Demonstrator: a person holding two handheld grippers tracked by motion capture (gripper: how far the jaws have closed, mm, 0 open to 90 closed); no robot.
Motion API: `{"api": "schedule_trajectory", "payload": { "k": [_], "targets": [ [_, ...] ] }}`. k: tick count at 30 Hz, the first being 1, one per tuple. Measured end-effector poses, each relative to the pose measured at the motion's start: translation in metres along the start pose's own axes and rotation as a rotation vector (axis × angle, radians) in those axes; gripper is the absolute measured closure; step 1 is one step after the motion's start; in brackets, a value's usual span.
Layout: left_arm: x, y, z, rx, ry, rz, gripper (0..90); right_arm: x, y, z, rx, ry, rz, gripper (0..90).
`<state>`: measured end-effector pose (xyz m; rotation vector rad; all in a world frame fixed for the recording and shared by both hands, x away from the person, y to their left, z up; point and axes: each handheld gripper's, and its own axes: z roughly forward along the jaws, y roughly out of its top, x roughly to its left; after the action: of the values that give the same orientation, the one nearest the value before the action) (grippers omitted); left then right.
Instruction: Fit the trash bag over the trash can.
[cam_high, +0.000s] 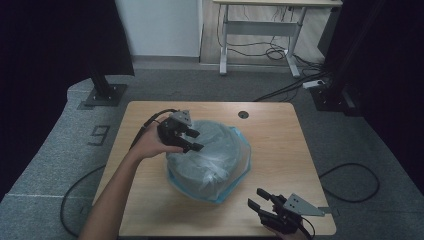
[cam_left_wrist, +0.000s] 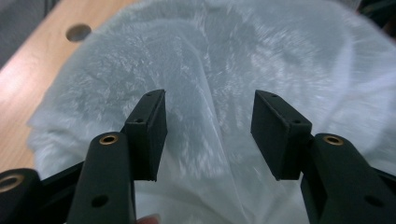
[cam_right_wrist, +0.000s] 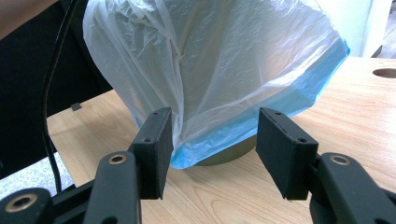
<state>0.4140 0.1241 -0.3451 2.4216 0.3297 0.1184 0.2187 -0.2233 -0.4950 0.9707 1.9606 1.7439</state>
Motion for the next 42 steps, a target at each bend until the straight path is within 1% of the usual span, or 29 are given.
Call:
{"api": "schedule_trajectory", "payload": {
  "k": [2, 4, 5, 7, 8, 9, 10, 13, 16, 18, 20, 25, 27, 29, 31, 33, 37, 40, 42],
  "targets": [
    [0.004, 0.003, 0.007, 0.041, -0.007, -0.004, 46.9, 0.0, 0.0, -0.001, -0.001, -0.001, 0.001, 45.3],
    [0.008, 0.005, 0.014, 0.085, -0.005, -0.004, 47.7, -0.001, 0.0, -0.002, -0.002, 0.0, 0.001, 45.4],
    [0.009, 0.007, 0.017, 0.111, -0.014, -0.004, 48.0, -0.002, 0.0, -0.002, -0.002, -0.001, 0.002, 45.5],
    [0.01, 0.011, 0.024, 0.156, -0.003, 0.005, 48.1, -0.003, 0.0, -0.003, -0.004, -0.003, 0.005, 45.6],
    [0.011, 0.013, 0.027, 0.171, -0.001, 0.008, 48.0, -0.003, 0.0, -0.003, -0.003, -0.005, 0.005, 45.6],
    [0.01, 0.015, 0.03, 0.185, -0.003, 0.01, 48.0, -0.004, 0.0, -0.003, -0.003, -0.005, 0.005, 45.6],
    [0.01, 0.017, 0.032, 0.194, 0.004, 0.015, 47.8, -0.004, 0.0, -0.003, -0.003, -0.006, 0.005, 45.6],
    [0.01, 0.021, 0.039, 0.211, 0.005, 0.011, 47.7, -0.005, 0.0, -0.003, 0.001, -0.005, 0.007, 45.6],
    [0.011, 0.022, 0.043, 0.226, -0.002, 0.013, 47.7, -0.004, 0.0, -0.004, 0.002, -0.002, 0.004, 45.6],
    [0.011, 0.022, 0.043, 0.226, -0.006, 0.016, 47.2, -0.004, 0.0, -0.005, 0.001, -0.002, 0.003, 45.6],
    [0.011, 0.021, 0.039, 0.209, -0.011, 0.018, 46.6, -0.005, 0.0, -0.006, 0.0, -0.004, 0.004, 45.6],
    [0.012, 0.023, 0.019, 0.127, -0.021, 0.027, 45.1, -0.006, 0.001, -0.007, -0.006, -0.007, 0.005, 45.6],
    [0.012, 0.024, 0.011, 0.096, -0.024, 0.03, 44.9, -0.006, 0.002, -0.007, -0.01, -0.001, 0.013, 45.5],
    [0.012, 0.027, 0.006, 0.067, -0.032, 0.029, 44.9, -0.005, 0.003, -0.007, -0.011, 0.004, 0.017, 45.6],
    [0.011, 0.031, 0.005, 0.046, -0.041, 0.036, 45.0, -0.005, 0.003, -0.006, -0.008, 0.005, 0.014, 45.5],
    [0.006, 0.035, 0.009, 0.042, -0.053, 0.049, 44.9, -0.004, 0.002, -0.005, -0.005, 0.005, 0.01, 45.6],
    [-0.005, 0.046, 0.025, 0.073, -0.076, 0.085, 43.3, -0.005, 0.001, -0.005, -0.002, 0.004, 0.013, 45.6],
    [-0.014, 0.053, 0.038, 0.1, -0.092, 0.114, 42.2, -0.004, 0.002, -0.006, 0.0, 0.005, 0.007, 45.5],
    [-0.018, 0.058, 0.046, 0.113, -0.095, 0.125, 42.2, -0.004, 0.001, -0.007, 0.002, 0.003, 0.004, 45.6]
  ]
}}
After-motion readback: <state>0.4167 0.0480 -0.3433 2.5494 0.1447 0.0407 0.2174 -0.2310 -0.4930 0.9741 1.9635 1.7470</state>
